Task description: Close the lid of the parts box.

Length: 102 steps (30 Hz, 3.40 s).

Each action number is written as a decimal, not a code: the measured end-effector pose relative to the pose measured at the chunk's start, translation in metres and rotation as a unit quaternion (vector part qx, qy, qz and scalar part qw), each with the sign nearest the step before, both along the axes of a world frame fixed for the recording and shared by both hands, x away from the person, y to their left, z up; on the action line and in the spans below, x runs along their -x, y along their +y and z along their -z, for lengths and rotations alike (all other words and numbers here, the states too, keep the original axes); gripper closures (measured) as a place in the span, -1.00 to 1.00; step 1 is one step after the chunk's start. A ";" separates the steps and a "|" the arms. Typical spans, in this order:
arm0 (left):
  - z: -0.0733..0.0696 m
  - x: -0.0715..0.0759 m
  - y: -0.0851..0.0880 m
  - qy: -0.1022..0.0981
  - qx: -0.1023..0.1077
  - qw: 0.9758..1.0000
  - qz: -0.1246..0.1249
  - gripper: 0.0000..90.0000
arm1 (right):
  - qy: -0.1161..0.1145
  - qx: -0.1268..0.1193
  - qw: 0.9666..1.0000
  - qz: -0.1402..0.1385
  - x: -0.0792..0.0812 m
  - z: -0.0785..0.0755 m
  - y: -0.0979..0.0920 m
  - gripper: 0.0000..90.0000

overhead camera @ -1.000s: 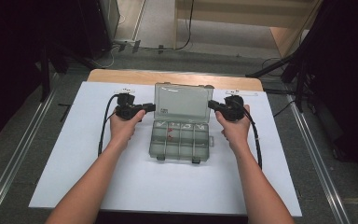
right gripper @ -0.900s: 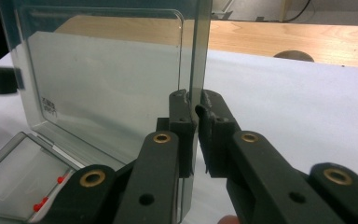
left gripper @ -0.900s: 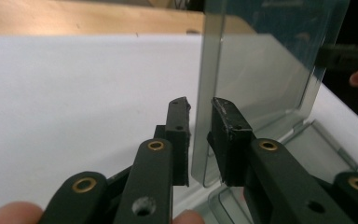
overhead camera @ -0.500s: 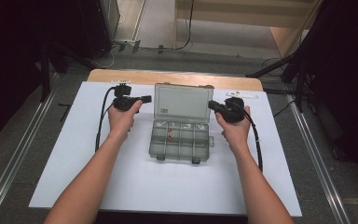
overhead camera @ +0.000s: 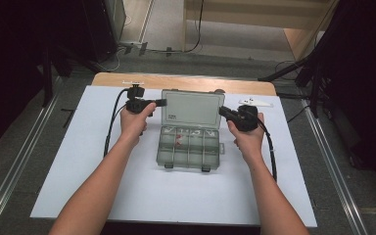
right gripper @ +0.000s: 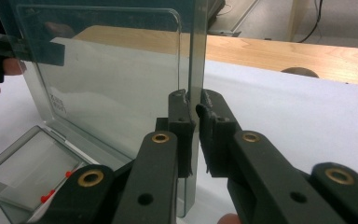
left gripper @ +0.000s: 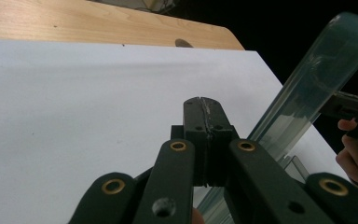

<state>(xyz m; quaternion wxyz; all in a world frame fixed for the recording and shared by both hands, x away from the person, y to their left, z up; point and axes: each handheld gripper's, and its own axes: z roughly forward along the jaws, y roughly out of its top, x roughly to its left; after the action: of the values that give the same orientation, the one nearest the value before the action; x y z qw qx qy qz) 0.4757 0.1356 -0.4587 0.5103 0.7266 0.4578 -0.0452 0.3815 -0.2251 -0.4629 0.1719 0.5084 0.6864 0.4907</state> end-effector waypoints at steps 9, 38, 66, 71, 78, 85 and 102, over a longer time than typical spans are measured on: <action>-0.004 0.006 -0.002 -0.017 -0.010 1.000 0.018 1.00 | -0.007 -0.021 0.999 -0.027 0.009 -0.007 -0.010 0.59; -0.005 0.043 0.005 -0.055 -0.006 0.998 0.029 1.00 | -0.008 -0.006 1.000 -0.005 0.023 -0.013 -0.003 1.00; -0.001 0.121 0.011 -0.124 -0.031 0.990 0.052 1.00 | -0.036 0.004 0.999 -0.039 0.088 0.007 0.005 1.00; 0.004 0.134 0.013 -0.138 -0.035 0.989 0.050 1.00 | -0.036 0.008 0.998 -0.045 0.100 0.014 0.009 1.00; 0.014 0.149 0.015 -0.142 -0.040 0.988 0.053 1.00 | -0.036 0.019 0.998 -0.055 0.113 0.024 0.016 1.00; 0.024 0.160 0.018 -0.145 -0.048 0.987 0.053 1.00 | -0.034 0.028 0.997 -0.056 0.119 0.031 0.018 1.00; 0.035 0.171 0.014 -0.153 -0.075 0.984 0.047 1.00 | -0.036 0.044 0.997 -0.052 0.128 0.044 0.019 1.00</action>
<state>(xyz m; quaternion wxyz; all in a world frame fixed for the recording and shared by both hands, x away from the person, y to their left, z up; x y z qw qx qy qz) 0.3050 0.1499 -0.4940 0.5160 0.7819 0.3413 0.0768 0.2539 -0.2058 -0.5068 0.1926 0.4456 0.7262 0.4867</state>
